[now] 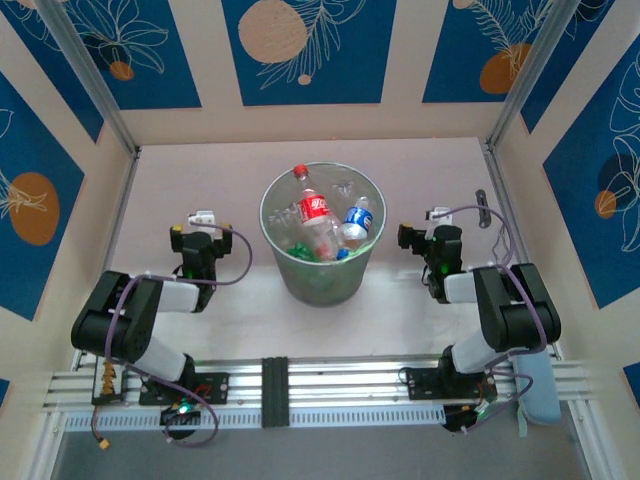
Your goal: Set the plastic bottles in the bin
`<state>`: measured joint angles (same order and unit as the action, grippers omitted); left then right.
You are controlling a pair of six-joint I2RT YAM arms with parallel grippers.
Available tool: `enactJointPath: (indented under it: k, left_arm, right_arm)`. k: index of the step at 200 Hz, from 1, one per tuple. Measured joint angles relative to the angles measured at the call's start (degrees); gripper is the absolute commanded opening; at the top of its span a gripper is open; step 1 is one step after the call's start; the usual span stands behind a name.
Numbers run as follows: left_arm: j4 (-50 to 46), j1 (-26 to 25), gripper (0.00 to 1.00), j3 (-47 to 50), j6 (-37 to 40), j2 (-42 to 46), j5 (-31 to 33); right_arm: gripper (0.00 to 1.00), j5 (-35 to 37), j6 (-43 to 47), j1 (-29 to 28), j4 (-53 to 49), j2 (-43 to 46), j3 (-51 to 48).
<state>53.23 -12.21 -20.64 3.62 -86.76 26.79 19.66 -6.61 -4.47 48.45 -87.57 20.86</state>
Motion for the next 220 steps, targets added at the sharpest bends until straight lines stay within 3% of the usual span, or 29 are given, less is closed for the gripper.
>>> enactJointPath:
  k: [96, 220]
  left_arm:
    - [2.4, 3.4, 1.0, 0.5, -0.2, -3.1, -7.7]
    - [3.4, 3.5, 1.0, 0.5, -0.2, -3.1, -8.4]
  right_arm:
    - [0.99, -3.6, -0.5, 2.5, -0.5, 0.0, 0.6]
    - [0.99, -3.6, -0.5, 2.5, -0.5, 0.0, 0.6]
